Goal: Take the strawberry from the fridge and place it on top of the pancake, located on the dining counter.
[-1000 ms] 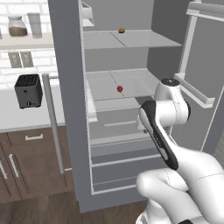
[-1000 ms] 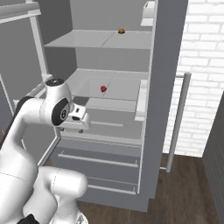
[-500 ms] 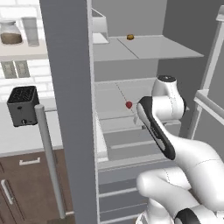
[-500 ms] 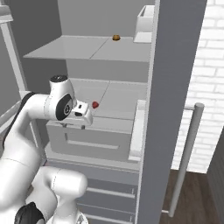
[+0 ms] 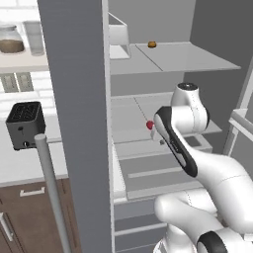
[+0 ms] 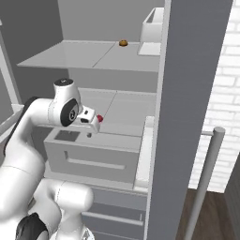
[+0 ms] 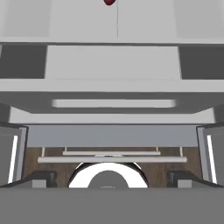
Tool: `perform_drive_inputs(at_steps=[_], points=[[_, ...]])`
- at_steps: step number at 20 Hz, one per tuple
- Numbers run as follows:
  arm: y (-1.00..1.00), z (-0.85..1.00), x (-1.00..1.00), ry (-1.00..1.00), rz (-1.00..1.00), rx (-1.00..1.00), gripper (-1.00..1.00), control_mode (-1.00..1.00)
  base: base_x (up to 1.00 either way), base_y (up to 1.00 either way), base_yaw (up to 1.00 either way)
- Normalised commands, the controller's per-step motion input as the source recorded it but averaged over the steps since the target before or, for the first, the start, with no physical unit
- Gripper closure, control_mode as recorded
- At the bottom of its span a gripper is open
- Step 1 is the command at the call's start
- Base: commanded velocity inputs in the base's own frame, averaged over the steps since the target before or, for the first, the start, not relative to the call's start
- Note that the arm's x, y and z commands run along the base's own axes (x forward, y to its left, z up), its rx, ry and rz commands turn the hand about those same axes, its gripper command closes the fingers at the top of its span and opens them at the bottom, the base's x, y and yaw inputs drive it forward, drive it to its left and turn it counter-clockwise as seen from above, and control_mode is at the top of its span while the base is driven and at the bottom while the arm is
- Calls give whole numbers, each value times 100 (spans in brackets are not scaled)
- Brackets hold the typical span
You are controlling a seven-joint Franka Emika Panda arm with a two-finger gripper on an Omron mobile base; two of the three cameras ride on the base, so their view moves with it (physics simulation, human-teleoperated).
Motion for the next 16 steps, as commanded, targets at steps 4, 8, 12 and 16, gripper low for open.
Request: perform_drive_inputs(at_steps=[4, 8, 12, 16], points=[[0, 0, 3, -7, 0, -1, -100, -100, 0, 0, 0], [3, 0, 69, -34, 0, -1, -100, -100, 0, 0, 0], [0, 1, 96, -24, 0, 0, -100, -100, 0, 0, 0], [0, 10, 100, -1, 1, 2, -100, -100, 0, 0, 0]])
